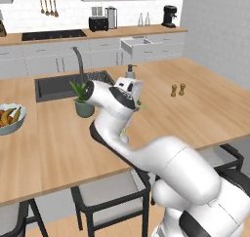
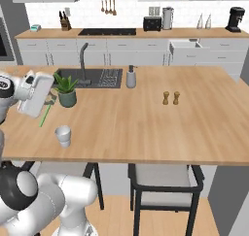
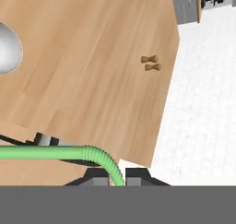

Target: Take a straw from the drawer in front and place it inside the glass cup on the dining counter.

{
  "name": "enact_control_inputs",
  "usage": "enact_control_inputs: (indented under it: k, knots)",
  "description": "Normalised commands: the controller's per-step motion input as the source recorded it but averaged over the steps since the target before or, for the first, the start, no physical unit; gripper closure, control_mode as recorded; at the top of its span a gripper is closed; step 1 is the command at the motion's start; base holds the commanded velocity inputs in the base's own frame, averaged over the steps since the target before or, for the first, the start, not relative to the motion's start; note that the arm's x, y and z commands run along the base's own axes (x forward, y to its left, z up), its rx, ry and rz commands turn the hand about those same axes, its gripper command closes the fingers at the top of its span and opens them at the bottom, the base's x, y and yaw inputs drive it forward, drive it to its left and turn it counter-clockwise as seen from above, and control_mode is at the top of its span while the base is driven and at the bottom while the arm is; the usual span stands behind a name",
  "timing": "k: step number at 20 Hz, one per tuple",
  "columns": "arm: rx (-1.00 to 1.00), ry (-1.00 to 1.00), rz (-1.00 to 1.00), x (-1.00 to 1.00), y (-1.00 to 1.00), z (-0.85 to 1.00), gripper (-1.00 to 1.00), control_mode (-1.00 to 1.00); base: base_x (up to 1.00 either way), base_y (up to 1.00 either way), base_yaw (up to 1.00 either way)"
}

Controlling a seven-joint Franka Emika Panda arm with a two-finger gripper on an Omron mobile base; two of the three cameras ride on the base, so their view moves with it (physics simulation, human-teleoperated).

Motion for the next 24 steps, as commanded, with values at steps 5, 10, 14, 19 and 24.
enact_control_inputs:
  k: [5, 10, 14, 19, 24]
  knots:
    - [-0.29, -0.07, -0.28, 0.06, 0.25, -0.01, 1.00, -1.00, 0.00, 0.00, 0.00]
    - [-0.26, -0.18, -0.28, 0.02, 0.04, -0.11, 1.00, -1.00, 0.00, 0.00, 0.00]
    - [-0.14, -0.19, -0.21, 0.00, 0.01, -0.20, 1.00, -1.00, 0.00, 0.00, 0.00]
    - [-0.02, -0.07, -0.15, 0.00, 0.07, -0.19, 1.00, -1.00, 0.00, 0.00, 0.00]
    - [0.00, -0.01, -0.13, 0.00, 0.10, -0.17, 1.00, -1.00, 0.00, 0.00, 0.00]
